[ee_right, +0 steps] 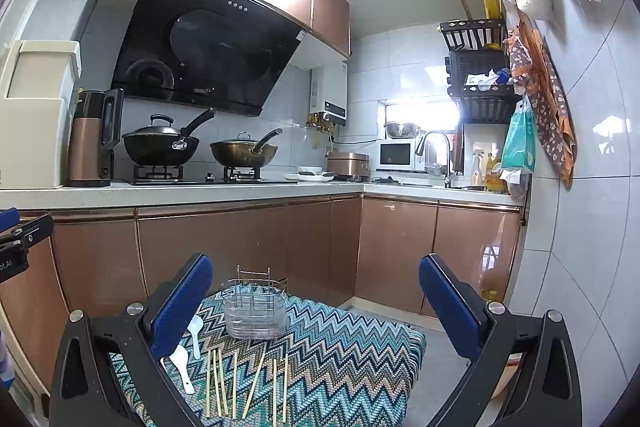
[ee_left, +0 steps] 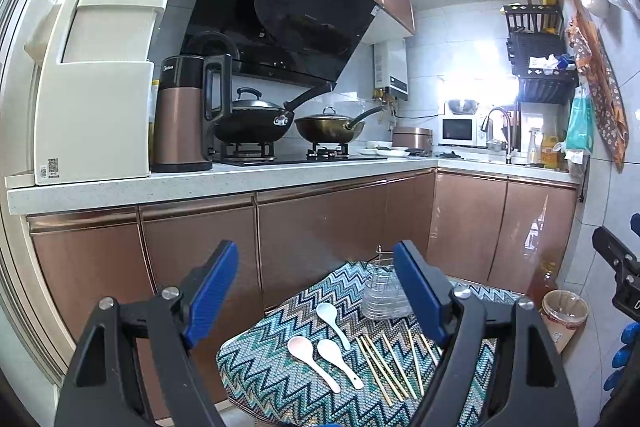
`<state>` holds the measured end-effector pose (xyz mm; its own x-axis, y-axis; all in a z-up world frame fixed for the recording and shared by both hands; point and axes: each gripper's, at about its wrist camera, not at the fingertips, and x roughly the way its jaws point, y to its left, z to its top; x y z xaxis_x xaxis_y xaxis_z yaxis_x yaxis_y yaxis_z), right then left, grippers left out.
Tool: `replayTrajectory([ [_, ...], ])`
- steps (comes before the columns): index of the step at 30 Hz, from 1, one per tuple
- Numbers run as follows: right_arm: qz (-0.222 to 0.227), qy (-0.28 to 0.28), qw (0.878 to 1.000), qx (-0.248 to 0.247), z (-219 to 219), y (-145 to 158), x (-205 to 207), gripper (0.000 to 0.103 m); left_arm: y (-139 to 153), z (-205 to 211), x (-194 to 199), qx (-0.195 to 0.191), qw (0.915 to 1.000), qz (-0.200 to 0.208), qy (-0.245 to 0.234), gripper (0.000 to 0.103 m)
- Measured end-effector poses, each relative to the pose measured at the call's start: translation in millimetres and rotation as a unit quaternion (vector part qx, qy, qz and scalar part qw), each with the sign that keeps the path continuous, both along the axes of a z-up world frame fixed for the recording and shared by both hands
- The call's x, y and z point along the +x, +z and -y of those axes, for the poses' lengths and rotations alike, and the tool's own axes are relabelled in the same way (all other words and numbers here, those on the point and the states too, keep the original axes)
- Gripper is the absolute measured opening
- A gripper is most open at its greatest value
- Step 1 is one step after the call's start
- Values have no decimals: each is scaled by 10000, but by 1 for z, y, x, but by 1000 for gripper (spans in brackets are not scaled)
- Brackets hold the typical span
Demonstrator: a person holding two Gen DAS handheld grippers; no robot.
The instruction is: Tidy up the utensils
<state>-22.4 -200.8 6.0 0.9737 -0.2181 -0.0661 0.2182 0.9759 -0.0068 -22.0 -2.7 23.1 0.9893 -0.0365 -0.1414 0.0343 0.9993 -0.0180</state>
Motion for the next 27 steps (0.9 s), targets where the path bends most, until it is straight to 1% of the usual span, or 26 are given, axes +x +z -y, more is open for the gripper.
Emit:
replayTrajectory([
  [1, -6, -5, 10000, 1, -1, 0, 1, 103, 1, 1, 0, 7, 10000, 2, -8, 79],
  [2, -6, -9, 10000, 1, -1, 0, 1, 103, -6, -1, -2, -4, 10000, 26, -9, 79],
  [20, 32, -104, 9999, 25, 1, -3, -2, 103, -8, 1, -4, 23, 9998, 64, -210, 79],
  [27, 40, -103, 9999, -12, -2, -3, -3, 103, -10, -1, -4, -28, 9998, 68, -211, 79],
])
